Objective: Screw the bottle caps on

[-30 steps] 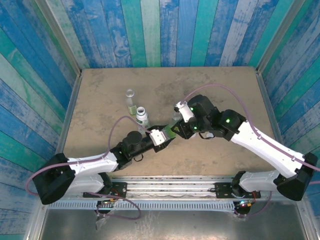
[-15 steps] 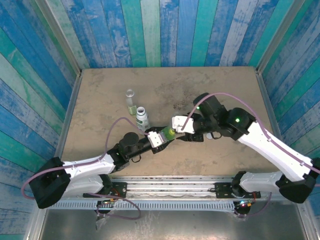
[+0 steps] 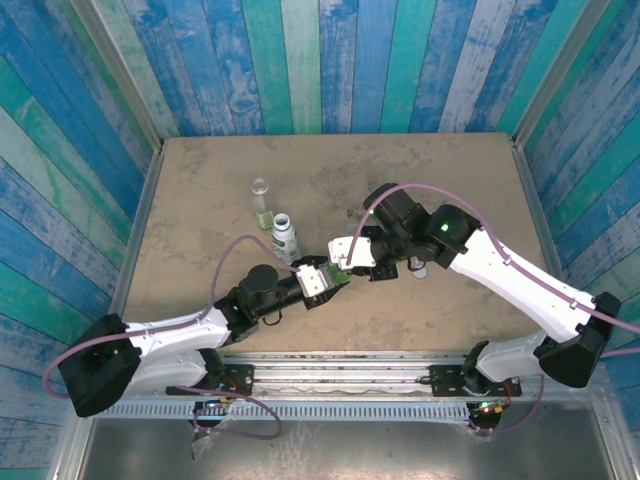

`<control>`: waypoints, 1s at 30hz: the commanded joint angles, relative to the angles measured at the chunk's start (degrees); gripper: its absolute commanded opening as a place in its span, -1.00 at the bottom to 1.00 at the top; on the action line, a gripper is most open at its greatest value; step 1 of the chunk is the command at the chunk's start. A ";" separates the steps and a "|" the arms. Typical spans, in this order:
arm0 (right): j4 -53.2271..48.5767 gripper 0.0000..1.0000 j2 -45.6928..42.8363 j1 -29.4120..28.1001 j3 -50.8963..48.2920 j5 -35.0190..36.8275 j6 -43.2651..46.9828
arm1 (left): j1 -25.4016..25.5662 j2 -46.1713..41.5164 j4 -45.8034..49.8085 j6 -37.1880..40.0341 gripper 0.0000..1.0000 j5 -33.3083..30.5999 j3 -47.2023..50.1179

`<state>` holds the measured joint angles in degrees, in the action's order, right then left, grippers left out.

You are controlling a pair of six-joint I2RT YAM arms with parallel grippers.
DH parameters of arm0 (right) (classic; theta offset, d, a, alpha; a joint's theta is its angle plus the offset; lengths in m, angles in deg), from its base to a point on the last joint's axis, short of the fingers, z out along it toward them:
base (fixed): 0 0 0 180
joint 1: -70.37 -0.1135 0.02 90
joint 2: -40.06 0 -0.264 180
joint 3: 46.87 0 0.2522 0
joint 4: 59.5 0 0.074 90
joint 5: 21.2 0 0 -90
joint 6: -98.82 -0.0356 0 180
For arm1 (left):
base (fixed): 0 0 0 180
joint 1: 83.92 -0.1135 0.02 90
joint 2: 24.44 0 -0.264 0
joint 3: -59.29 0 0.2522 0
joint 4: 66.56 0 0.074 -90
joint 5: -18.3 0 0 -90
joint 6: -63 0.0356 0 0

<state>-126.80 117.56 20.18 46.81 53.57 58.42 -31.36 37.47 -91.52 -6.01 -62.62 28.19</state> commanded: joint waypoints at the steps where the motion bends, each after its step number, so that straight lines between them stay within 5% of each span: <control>1: 1.92 -0.81 -1.60 -0.42 -0.74 0.72 -10.75 | -0.17 -0.15 -1.18 0.28 0.22 -0.40 0.09; 8: 14.19 -0.95 -5.00 -0.60 -6.49 12.78 -70.82 | -0.36 0.80 -2.07 0.61 0.22 -1.67 0.16; 11: 14.56 -0.86 -4.74 -0.61 -6.98 5.97 -77.03 | -0.37 0.89 -1.64 0.54 0.21 -1.09 0.00; 13: 12.25 -0.74 -4.74 -0.43 -6.32 6.50 -71.79 | -0.40 0.59 -1.30 0.53 0.22 -0.95 -0.04; 17: 7.92 -0.16 -6.61 -0.27 -6.28 3.07 -44.26 | -0.44 -0.07 -0.35 1.23 0.22 -1.98 0.35; 21: 5.79 0.07 -9.72 -0.38 -7.37 0.43 -21.96 | -0.52 -0.60 -0.14 1.33 0.21 -1.98 0.53; 30: 1.65 0.01 -6.08 -0.41 -2.22 1.65 -0.69 | -0.52 -2.01 -0.78 2.33 0.20 0.94 1.72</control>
<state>-121.46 108.73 19.56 41.93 54.88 47.63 -32.06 37.34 -91.00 -4.68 -63.49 28.69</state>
